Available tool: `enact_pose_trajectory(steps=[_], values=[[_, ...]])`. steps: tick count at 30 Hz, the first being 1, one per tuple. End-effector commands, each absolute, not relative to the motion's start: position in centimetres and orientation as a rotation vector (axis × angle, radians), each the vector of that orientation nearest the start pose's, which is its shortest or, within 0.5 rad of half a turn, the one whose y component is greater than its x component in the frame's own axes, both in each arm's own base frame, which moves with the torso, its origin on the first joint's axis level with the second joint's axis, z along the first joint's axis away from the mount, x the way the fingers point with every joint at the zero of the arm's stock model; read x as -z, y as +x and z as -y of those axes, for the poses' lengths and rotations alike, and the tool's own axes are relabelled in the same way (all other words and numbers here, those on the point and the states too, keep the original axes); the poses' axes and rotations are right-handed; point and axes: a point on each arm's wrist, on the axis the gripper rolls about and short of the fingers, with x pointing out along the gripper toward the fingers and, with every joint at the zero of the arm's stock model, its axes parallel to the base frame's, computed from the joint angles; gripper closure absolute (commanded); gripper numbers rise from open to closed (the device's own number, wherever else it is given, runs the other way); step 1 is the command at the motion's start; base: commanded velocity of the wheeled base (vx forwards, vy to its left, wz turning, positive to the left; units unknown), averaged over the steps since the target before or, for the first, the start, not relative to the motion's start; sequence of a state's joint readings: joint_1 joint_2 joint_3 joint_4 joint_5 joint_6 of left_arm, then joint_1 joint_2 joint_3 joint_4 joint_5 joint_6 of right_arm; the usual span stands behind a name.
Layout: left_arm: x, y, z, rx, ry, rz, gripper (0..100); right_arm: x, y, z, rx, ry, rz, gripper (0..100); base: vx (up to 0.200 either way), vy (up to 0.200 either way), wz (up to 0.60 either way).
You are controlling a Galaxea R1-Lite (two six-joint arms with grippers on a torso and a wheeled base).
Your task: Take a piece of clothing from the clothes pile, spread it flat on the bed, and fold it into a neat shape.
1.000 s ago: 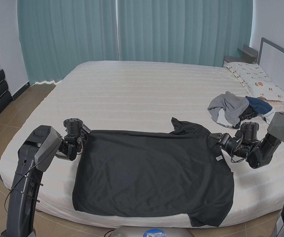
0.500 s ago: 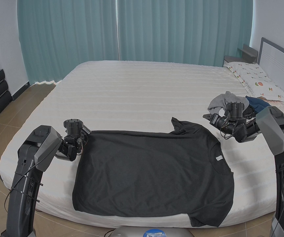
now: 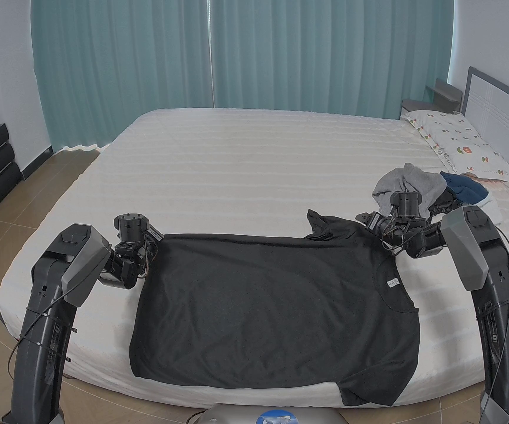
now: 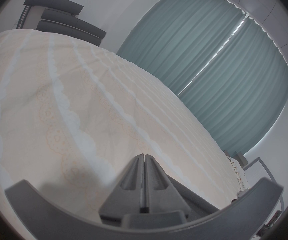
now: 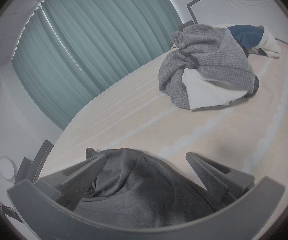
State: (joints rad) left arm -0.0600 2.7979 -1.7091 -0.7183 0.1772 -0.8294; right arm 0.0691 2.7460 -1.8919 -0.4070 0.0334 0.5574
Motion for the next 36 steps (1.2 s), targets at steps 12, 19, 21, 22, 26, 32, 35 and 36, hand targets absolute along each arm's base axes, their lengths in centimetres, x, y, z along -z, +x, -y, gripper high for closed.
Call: enact_pose_trajectory(steps=[12,19,21,22,26,32,35,36], values=[[5.5,52.5,2.7,-0.262,-0.775,-0.298,100,1.9,53.9,-3.7,0.038,0.539,-0.480,100,0.000,0.000,0.00],[5.7,52.5,2.7,-0.269,-0.771,-0.310,100,1.3,54.0,-3.3,0.042,0.543,-0.460,100,0.000,0.000,0.00],[5.6,52.5,2.7,-0.267,-0.772,-0.310,100,1.3,54.0,-3.2,0.043,0.543,-0.458,100,0.000,0.000,0.00],[5.6,52.5,2.7,-0.267,-0.772,-0.310,100,1.3,54.0,-3.2,0.042,0.543,-0.457,100,0.000,0.000,0.00],[5.7,52.5,2.7,-0.267,-0.772,-0.310,100,1.2,54.1,-3.1,0.046,0.550,-0.453,100,0.000,0.000,0.00],[5.7,52.5,2.7,-0.268,-0.771,-0.309,100,1.4,54.0,-3.7,0.039,0.551,-0.460,0,0.000,0.000,0.00],[5.7,52.5,2.7,-0.269,-0.771,-0.310,100,1.5,54.0,-4.0,0.033,0.550,-0.455,0,0.000,0.000,0.00],[5.7,52.5,2.7,-0.269,-0.771,-0.310,100,1.6,54.0,-4.0,0.034,0.550,-0.457,0,0.000,0.000,0.00]])
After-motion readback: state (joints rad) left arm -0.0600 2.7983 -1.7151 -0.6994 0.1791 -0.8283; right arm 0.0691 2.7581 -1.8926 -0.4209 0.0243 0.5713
